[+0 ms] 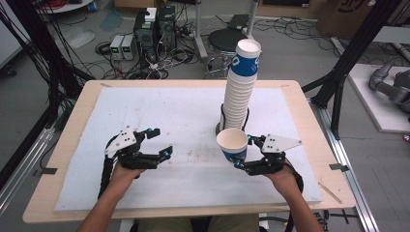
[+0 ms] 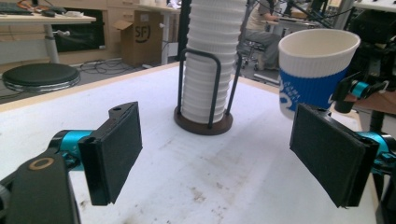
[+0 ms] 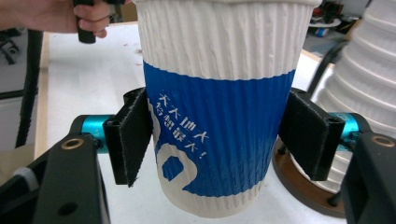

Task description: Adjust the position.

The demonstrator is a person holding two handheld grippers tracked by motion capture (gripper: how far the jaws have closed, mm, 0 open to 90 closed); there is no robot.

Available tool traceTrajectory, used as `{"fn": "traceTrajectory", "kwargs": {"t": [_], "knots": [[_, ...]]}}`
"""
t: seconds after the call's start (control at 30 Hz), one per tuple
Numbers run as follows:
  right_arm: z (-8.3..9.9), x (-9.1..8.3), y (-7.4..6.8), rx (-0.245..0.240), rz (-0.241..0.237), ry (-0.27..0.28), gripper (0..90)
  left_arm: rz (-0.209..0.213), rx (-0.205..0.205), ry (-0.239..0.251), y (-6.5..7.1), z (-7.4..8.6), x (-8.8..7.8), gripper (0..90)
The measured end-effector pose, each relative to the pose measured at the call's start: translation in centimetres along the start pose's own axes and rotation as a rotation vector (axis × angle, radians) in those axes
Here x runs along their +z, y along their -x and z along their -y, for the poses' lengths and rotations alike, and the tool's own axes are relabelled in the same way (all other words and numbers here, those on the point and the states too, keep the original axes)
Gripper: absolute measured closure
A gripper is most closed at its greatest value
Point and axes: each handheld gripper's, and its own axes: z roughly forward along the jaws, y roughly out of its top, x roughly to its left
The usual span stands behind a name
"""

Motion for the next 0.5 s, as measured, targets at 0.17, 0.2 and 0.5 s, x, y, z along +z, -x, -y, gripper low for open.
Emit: {"fn": "traceTrajectory", "kwargs": {"t": [0.17, 0.2, 0.5], "knots": [[0.8, -0.9, 0.2, 0.025, 0.046, 0.048, 29.3, -0.025, 0.008, -0.001, -0.1, 0.5, -0.2, 16.9], [1.0, -1.1, 0.3, 0.024, 0.056, 0.059, 29.4, -0.029, 0.012, 0.002, -0.2, 0.6, -0.2, 16.8], [1.6, -2.5, 0.9, 0.063, 0.121, 0.12, 29.0, -0.054, 0.032, 0.012, -0.1, 1.0, -0.4, 16.9]]}}
